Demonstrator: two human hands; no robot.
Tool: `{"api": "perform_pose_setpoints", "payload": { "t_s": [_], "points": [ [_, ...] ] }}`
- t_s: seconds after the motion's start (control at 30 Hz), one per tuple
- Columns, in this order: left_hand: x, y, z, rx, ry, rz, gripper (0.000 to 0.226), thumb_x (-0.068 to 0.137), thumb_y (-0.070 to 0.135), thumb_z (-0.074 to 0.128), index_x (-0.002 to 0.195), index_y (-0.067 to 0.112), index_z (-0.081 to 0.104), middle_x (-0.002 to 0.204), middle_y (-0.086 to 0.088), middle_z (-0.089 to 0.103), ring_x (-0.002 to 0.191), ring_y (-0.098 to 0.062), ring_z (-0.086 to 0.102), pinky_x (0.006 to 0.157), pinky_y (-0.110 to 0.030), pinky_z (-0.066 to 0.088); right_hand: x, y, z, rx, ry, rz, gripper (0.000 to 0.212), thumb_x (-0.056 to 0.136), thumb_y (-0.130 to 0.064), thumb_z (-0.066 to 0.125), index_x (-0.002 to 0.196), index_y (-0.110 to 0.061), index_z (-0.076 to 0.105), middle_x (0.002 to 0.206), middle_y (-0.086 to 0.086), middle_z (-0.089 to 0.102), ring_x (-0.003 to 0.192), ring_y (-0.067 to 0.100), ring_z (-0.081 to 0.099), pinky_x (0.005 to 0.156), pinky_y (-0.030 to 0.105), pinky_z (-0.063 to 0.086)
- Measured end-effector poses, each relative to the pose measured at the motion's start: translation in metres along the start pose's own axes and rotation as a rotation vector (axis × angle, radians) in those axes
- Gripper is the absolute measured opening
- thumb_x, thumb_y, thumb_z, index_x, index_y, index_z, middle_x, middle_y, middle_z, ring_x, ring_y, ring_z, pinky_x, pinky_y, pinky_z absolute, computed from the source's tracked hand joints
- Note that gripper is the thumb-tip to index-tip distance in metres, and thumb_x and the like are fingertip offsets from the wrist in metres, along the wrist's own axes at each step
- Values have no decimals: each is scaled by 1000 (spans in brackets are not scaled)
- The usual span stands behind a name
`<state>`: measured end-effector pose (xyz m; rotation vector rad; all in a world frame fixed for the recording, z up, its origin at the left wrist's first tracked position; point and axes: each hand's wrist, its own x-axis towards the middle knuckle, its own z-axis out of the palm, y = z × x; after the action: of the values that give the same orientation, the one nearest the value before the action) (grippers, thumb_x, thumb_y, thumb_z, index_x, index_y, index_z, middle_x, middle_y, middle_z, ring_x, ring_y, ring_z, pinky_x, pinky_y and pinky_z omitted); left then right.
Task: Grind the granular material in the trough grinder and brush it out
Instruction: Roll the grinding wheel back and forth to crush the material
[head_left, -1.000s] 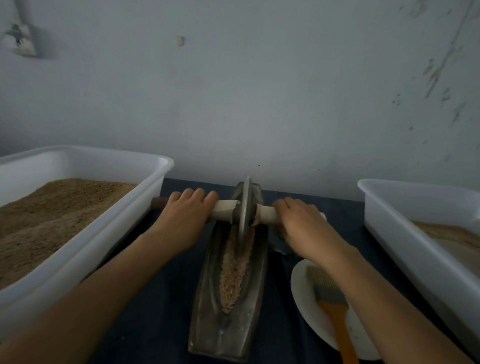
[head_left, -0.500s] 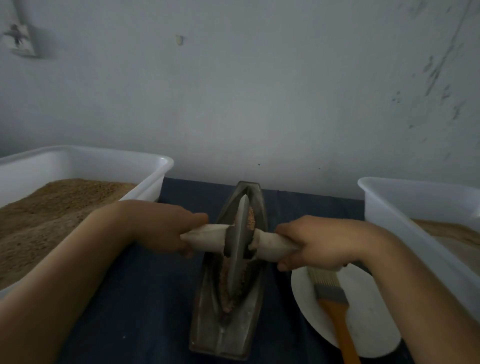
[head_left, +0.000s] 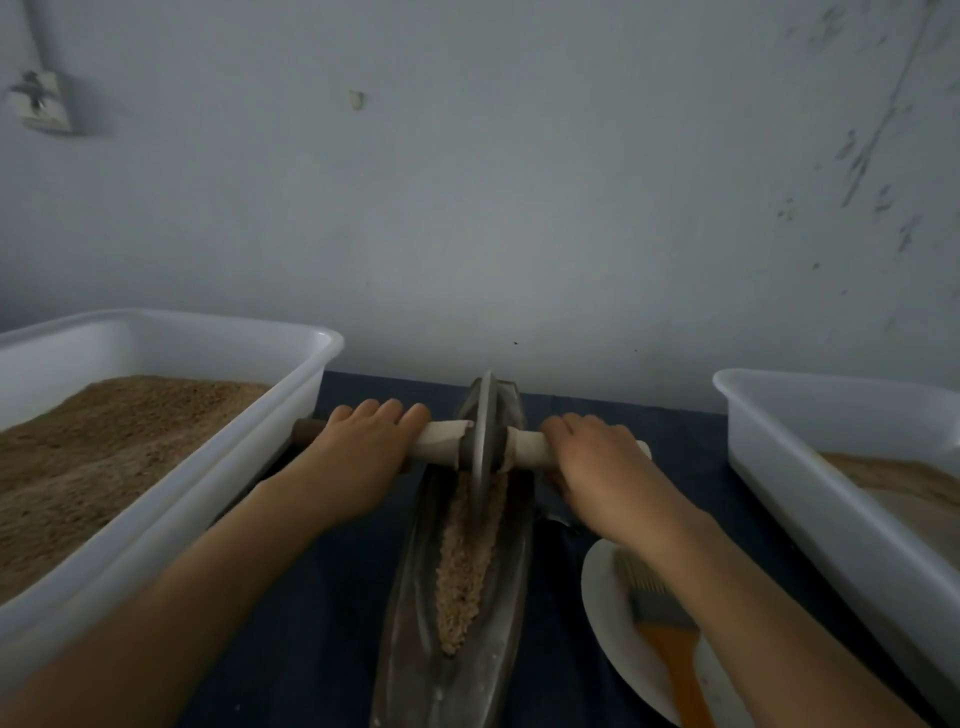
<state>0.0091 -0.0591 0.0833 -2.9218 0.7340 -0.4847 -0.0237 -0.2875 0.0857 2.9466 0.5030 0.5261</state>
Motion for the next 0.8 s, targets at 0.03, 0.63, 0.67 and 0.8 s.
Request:
{"api": "perform_pose_setpoints", "payload": {
  "t_s": [0.03, 0.63, 0.67, 0.8],
  "points": [
    [-2, 0, -5, -13, -57, 3, 40, 94, 33, 49, 129, 26, 30, 124, 2, 46, 113, -15, 46, 98, -32, 37, -1, -1, -5, 0, -32, -13, 29, 90, -20, 54, 117, -14, 46, 115, 4, 51, 102, 21, 47, 72, 29, 25],
    [-13, -1, -39, -224, -469, 66, 21, 94, 25, 51, 103, 29, 33, 109, 3, 49, 94, -11, 48, 86, -27, 39, -8, -6, -35, 173, -357, -18, 25, 93, -23, 53, 114, -11, 48, 114, 6, 53, 97, 18, 51, 66, 26, 37],
    [-10, -1, -33, -188, -402, 42, 23, 94, 26, 50, 111, 26, 35, 115, 1, 49, 100, -14, 49, 91, -31, 40, -5, -3, -28, 159, -283, -2, 24, 93, -21, 52, 115, -12, 48, 115, 6, 53, 100, 20, 51, 73, 29, 38],
    [-1, 4, -7, 18, -37, -14, 37, 94, 29, 48, 127, 25, 32, 123, 2, 45, 113, -17, 45, 98, -36, 37, 3, 7, -1, 99, -44, 39, 30, 92, -18, 51, 121, -16, 47, 117, 3, 52, 105, 21, 47, 76, 31, 29]
  ]
}}
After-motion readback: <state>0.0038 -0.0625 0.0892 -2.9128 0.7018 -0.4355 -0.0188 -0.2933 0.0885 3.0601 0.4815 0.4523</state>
